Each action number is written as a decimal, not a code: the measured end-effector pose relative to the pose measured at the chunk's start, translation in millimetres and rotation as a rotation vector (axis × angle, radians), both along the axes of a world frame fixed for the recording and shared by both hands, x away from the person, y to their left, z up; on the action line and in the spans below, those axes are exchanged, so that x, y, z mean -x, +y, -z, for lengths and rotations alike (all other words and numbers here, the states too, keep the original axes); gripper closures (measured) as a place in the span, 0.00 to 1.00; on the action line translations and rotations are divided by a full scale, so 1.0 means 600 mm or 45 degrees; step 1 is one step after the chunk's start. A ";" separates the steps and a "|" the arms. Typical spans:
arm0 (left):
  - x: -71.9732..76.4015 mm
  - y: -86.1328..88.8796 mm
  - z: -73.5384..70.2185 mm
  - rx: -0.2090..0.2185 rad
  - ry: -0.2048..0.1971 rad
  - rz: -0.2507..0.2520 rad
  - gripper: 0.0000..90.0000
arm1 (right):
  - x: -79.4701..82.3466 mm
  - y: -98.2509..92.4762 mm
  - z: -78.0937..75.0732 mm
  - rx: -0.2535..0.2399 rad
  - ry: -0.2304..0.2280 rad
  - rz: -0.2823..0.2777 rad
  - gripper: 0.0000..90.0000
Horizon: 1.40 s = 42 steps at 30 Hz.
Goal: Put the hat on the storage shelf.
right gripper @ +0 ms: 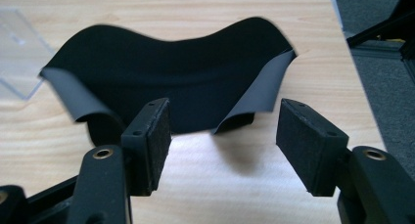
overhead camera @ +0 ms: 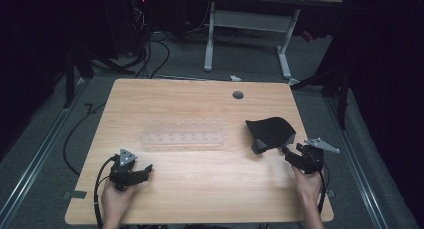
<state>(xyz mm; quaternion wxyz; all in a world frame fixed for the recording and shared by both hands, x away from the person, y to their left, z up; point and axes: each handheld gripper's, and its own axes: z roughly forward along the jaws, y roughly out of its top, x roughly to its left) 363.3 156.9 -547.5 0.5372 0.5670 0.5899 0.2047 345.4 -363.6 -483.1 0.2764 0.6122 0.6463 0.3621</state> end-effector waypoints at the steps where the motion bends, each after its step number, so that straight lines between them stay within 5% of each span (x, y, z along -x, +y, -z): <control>1: 0.000 0.000 0.000 0.000 0.000 0.000 0.31 | -0.006 -0.005 0.000 -0.002 0.005 0.008 0.41; 24: 0.000 0.000 0.000 0.000 0.000 -0.001 0.31 | -0.094 -0.040 -0.012 -0.027 0.084 0.056 0.35; 42: 0.000 0.000 0.000 0.003 0.001 -0.001 0.31 | -0.139 -0.038 0.027 -0.172 0.132 0.021 0.41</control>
